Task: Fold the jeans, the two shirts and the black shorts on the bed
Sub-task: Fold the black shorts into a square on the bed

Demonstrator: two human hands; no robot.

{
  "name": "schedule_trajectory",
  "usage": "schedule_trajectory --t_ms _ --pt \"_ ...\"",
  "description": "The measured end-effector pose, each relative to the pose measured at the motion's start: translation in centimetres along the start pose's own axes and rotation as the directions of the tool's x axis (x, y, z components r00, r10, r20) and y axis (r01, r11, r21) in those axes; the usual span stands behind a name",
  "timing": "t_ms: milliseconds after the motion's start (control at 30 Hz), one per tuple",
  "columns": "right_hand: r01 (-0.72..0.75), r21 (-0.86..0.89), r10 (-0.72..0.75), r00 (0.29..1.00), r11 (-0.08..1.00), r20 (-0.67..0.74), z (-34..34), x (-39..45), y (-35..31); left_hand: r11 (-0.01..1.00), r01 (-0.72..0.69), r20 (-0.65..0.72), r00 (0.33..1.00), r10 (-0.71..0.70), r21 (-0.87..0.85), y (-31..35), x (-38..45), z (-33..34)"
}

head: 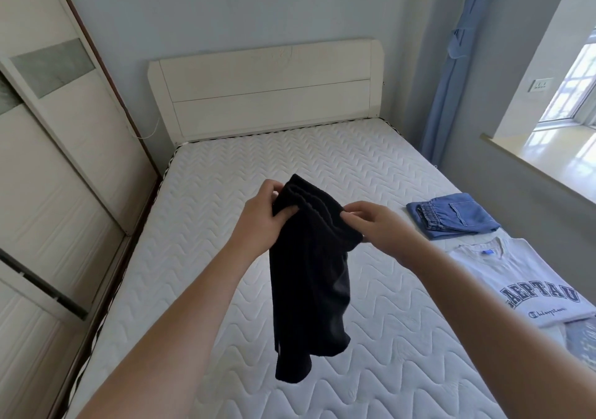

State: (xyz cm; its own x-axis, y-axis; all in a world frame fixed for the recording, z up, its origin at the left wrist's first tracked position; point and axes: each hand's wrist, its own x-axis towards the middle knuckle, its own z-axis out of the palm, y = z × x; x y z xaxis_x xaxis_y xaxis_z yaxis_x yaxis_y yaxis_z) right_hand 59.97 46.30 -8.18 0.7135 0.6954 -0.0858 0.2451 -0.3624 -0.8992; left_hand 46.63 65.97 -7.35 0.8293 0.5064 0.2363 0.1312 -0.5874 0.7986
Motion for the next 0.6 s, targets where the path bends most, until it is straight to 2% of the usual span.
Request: schedule_trajectory --t_ms 167,367,433,500,567,600 --pt "-0.090 -0.116 0.101 0.990 0.989 0.098 0.8 -0.1 0.2 0.996 -0.037 -0.008 0.999 0.038 0.076 -0.1 -0.6 0.6" --pt "-0.113 -0.291 0.123 0.992 0.950 0.017 0.0 0.2 -0.1 0.971 -0.086 0.067 0.995 0.073 0.222 -0.8 -1.5 -0.1" --pt "-0.106 -0.329 0.124 0.992 0.938 0.034 -0.6 0.2 -0.7 0.978 -0.069 0.107 0.993 0.049 0.197 -1.6 -1.8 -0.7" --pt "-0.084 -0.353 0.105 0.994 0.932 0.043 -1.0 0.2 -1.5 0.969 -0.120 0.094 0.990 0.102 0.216 -2.1 -2.1 -1.3" --pt "-0.063 -0.366 0.080 0.996 0.928 0.032 -1.1 0.0 -2.2 0.982 -0.138 0.126 0.985 0.122 0.127 -2.2 -2.5 -1.7" --pt "-0.058 -0.369 0.070 0.997 0.927 0.020 -1.1 -0.1 -2.6 0.994 -0.098 0.167 0.982 0.089 0.047 -2.1 -2.8 -1.7"
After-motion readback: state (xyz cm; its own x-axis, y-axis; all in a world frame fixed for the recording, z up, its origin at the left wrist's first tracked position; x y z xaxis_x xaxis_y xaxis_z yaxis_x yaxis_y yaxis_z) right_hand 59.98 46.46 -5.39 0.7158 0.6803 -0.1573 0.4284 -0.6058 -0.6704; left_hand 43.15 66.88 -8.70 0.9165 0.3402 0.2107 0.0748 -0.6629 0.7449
